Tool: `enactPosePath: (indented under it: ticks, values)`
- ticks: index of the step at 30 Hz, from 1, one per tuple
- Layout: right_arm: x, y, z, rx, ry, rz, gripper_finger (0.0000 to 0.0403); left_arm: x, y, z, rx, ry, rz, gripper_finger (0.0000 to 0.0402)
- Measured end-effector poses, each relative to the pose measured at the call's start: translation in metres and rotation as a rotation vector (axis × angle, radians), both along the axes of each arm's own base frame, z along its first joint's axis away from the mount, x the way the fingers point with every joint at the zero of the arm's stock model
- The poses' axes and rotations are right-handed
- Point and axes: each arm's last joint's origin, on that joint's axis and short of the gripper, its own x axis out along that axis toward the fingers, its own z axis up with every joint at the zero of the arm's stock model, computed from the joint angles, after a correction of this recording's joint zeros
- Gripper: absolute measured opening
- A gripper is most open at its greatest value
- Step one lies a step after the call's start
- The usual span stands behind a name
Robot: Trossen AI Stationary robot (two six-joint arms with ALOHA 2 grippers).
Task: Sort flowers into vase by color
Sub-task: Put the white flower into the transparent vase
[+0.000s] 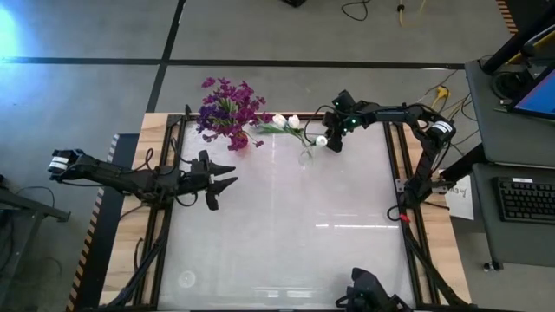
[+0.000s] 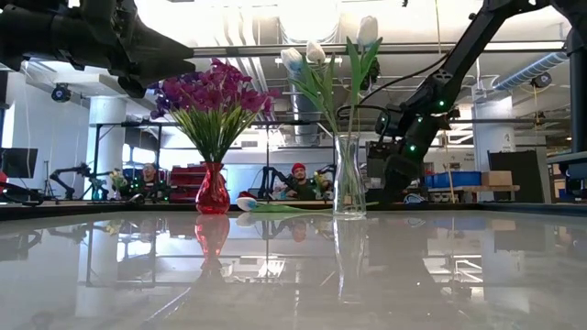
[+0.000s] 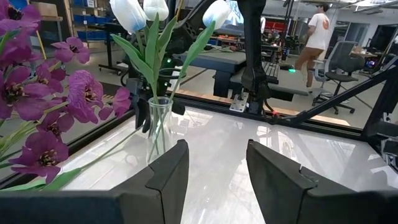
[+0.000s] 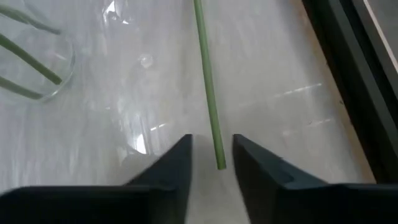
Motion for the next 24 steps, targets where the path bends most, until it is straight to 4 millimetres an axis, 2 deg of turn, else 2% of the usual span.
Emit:
enactPosePath:
  ticks: [4, 5, 9, 13, 18, 24]
  values:
    - [0.000, 0.001, 0.000, 0.011, 0.000, -0.011, 0.0029, 0.000, 0.000, 0.000, 0.002, 0.001, 0.000, 0.0149]
    - [0.000, 0.001, 0.000, 0.016, 0.001, -0.016, 0.0020, 0.000, 0.000, 0.000, 0.008, 0.002, 0.000, 0.0149]
    - [-0.004, 0.005, 0.006, 0.049, 0.040, -0.082, 0.0012, 0.000, 0.000, 0.000, 0.025, 0.006, 0.001, 0.0149]
    - [-0.018, 0.014, 0.027, 0.042, 0.151, -0.254, 0.0010, 0.000, 0.000, 0.001, 0.023, 0.001, 0.005, 0.0149]
    - [-0.040, 0.041, 0.069, 0.208, 0.139, -0.552, 0.0010, 0.000, 0.000, 0.001, 0.021, -0.004, 0.005, 0.0149]
    - [-0.064, 0.101, 0.114, 0.386, 0.182, -0.704, 0.0010, 0.000, 0.000, 0.001, 0.019, -0.004, 0.005, 0.0149]
